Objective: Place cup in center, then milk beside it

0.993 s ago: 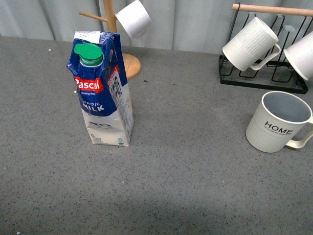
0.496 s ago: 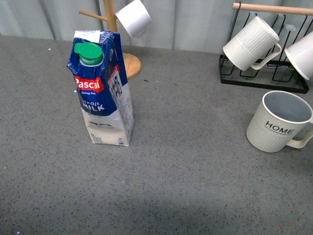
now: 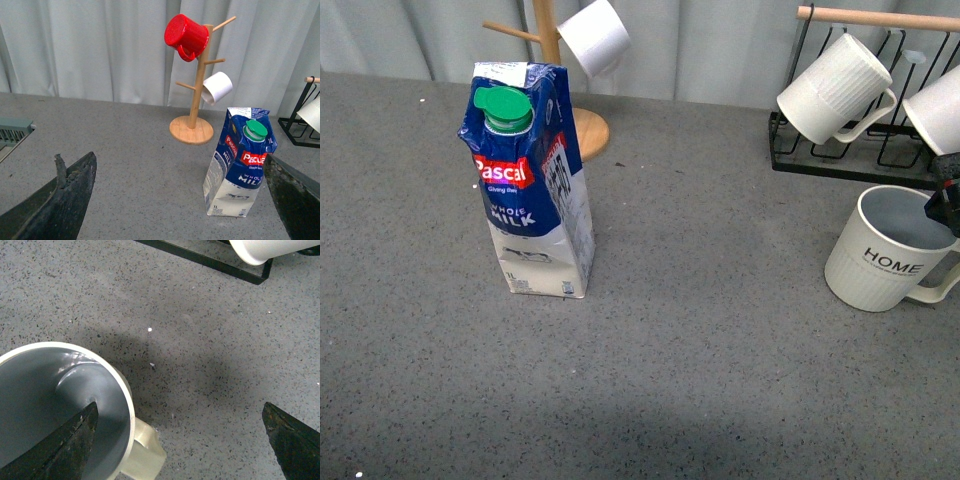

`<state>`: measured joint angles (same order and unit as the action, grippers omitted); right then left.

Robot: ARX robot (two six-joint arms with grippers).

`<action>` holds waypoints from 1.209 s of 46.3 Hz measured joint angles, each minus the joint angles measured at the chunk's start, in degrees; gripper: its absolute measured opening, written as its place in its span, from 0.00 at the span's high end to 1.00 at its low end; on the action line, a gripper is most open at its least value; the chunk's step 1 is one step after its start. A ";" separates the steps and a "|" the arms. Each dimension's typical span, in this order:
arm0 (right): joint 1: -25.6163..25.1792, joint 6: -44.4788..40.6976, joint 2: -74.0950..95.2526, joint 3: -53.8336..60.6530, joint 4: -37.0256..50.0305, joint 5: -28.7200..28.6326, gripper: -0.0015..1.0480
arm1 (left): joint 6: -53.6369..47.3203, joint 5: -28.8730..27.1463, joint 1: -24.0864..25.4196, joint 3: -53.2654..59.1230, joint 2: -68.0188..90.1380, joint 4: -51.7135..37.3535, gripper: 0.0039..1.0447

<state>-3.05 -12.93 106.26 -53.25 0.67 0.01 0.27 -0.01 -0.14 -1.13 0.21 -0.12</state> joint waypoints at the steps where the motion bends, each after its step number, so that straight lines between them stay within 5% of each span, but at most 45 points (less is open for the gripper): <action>1: 0.09 0.20 0.55 -0.57 -0.33 -0.11 0.09 | 0.00 0.00 0.00 0.00 0.00 0.00 0.06; 12: 1.60 1.40 4.17 -5.44 -3.50 -0.48 0.11 | 0.00 0.00 0.00 0.00 0.00 0.00 0.06; 36: 2.01 2.08 6.14 -6.91 -6.88 -0.07 0.98 | 0.00 0.00 0.00 0.00 0.00 0.00 0.06; 56: 4.20 -3.54 4.28 -9.01 -11.50 -5.57 0.98 | 0.00 0.00 0.00 0.00 0.00 0.00 0.06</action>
<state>1.15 -16.47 110.54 -62.26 -10.83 -5.56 0.27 -0.01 -0.14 -1.13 0.21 -0.12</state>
